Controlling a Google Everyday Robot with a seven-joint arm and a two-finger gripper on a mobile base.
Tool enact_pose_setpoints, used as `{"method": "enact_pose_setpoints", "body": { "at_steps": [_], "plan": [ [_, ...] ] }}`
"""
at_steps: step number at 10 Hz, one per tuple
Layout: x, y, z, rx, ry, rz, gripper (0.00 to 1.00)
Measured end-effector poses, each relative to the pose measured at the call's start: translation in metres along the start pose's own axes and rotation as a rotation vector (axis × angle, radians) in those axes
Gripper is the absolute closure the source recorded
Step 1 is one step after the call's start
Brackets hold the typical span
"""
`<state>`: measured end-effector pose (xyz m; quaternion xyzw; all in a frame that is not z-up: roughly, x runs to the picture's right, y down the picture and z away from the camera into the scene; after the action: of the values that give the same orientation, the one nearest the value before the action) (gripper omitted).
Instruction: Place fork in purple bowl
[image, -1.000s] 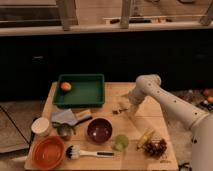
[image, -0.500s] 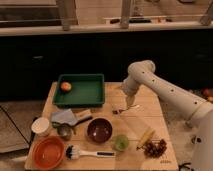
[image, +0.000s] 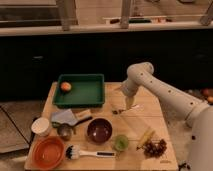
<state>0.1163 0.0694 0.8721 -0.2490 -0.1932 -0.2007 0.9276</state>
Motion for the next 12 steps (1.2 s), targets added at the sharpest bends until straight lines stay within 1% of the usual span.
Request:
{"method": "enact_pose_setpoints", "body": {
  "at_steps": [2,4,7,10,11,12],
  "plan": [
    [0.005,0.001,0.008,0.003,-0.002,0.012,0.20],
    [0.015,0.004,0.016,0.010,-0.002,0.040,0.20],
    [0.029,0.008,0.036,0.016,-0.012,0.081,0.20],
    [0.041,0.014,0.050,0.012,-0.027,0.114,0.20],
    [0.043,0.016,0.057,0.008,-0.035,0.124,0.22],
    [0.047,0.019,0.061,0.007,-0.041,0.137,0.31]
  ]
}}
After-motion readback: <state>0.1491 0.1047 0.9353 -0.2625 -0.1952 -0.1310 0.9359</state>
